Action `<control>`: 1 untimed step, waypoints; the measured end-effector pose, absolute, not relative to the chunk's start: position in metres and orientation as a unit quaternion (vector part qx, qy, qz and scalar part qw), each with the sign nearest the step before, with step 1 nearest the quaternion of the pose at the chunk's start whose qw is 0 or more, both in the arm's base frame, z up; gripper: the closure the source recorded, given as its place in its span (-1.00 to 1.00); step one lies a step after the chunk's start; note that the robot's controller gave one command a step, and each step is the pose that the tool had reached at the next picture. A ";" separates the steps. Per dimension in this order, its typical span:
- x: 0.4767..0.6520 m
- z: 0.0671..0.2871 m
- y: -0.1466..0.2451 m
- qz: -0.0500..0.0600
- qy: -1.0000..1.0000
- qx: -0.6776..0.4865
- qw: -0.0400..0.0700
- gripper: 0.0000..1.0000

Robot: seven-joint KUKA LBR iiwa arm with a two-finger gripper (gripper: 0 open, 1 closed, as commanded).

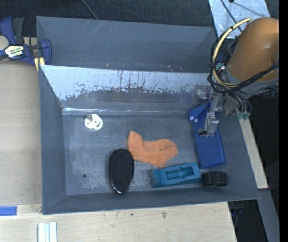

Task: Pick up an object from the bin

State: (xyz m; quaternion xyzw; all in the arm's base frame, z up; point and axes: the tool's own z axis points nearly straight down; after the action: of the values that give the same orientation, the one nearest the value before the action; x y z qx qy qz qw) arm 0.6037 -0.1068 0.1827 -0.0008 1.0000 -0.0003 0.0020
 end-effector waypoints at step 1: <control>0.604 0.183 -0.107 0.000 1.000 -0.001 0.002 -1.00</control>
Offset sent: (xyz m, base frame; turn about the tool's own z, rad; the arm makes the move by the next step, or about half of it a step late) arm -0.0114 0.0658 -0.0699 -0.1658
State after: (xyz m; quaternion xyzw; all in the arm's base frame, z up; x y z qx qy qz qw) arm 0.6037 -0.1068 0.1827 -0.0008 1.0000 -0.0003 0.0020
